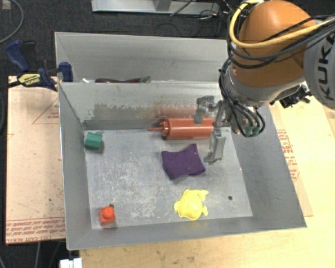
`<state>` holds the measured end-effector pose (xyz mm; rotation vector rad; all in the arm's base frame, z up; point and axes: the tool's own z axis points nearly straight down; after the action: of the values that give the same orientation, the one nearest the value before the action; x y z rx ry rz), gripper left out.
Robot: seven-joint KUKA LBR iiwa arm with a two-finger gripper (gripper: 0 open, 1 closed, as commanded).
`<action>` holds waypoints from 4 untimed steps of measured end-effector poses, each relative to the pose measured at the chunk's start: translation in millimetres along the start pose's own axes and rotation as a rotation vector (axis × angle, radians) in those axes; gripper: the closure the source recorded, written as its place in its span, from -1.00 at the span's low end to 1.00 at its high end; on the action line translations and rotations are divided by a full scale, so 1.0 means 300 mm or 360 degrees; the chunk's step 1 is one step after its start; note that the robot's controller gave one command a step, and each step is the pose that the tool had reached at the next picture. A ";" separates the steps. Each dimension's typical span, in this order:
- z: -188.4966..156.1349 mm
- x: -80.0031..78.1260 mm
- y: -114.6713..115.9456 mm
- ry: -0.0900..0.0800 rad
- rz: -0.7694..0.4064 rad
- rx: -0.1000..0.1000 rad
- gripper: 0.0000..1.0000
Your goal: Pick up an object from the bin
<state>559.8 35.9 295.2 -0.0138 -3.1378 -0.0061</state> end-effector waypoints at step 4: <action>0.558 0.029 0.019 -0.0011 -0.0185 -0.0001 -1.00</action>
Offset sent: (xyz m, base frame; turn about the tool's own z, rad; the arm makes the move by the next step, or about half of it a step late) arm -0.0286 -0.0032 -0.1376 -0.1557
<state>550.5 42.4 128.0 0.1693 -3.1407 -0.0074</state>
